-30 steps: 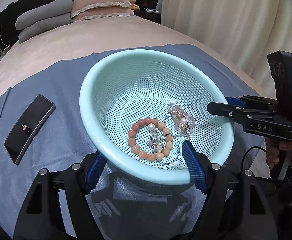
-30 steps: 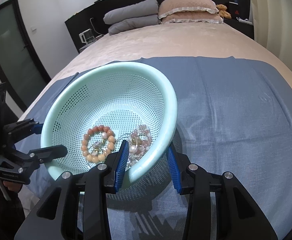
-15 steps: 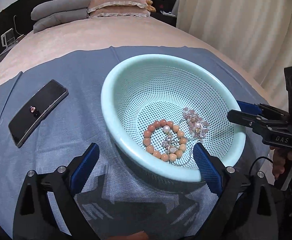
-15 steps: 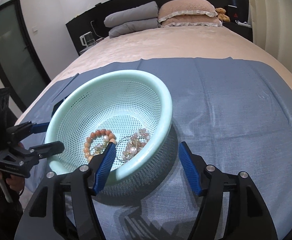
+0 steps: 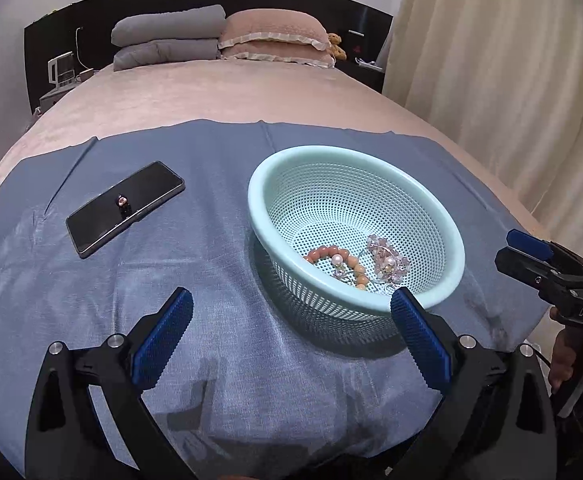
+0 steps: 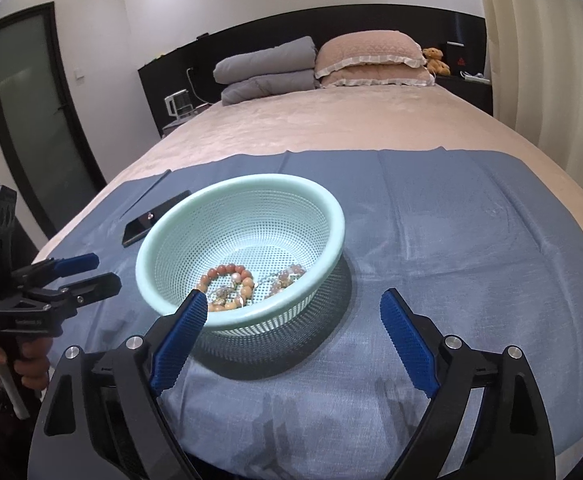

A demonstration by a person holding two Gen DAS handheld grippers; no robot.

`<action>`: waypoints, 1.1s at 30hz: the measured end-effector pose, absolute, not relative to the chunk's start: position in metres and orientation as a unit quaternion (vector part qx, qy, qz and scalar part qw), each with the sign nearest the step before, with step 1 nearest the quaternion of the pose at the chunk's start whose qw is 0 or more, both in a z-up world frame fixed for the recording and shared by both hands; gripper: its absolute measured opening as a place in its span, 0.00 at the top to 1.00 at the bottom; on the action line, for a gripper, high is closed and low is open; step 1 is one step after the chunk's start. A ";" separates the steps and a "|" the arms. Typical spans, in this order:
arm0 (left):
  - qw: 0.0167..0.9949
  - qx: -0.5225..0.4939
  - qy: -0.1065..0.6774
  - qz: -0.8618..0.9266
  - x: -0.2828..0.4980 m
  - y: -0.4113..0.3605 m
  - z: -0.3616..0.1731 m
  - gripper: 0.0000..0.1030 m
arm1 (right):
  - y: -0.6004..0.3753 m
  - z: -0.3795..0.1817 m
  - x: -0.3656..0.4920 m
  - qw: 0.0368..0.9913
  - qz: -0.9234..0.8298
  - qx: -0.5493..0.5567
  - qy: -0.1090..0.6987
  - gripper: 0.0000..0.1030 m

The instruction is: Organize jewelry

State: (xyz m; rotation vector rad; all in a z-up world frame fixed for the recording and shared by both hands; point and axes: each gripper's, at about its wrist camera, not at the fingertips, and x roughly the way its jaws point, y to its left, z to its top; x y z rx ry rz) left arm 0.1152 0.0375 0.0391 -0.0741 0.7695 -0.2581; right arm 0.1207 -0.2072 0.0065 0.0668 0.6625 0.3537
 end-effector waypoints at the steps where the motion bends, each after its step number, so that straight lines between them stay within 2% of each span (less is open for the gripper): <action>1: 0.920 -0.037 0.370 -0.126 0.111 0.038 0.040 0.06 | -0.205 0.008 0.115 0.931 0.173 0.028 0.321 0.18; 8: 0.933 -0.001 0.342 -0.111 0.080 0.021 0.041 0.06 | -0.199 0.010 0.087 0.937 0.171 0.020 0.303 0.17; 15: 0.955 -0.025 0.288 -0.063 0.050 0.017 0.044 0.06 | -0.202 0.001 0.068 0.943 0.147 0.029 0.298 0.16; 33: 0.952 -0.004 0.303 -0.040 0.027 0.006 0.030 0.06 | -0.204 -0.020 0.051 0.944 0.121 0.039 0.304 0.16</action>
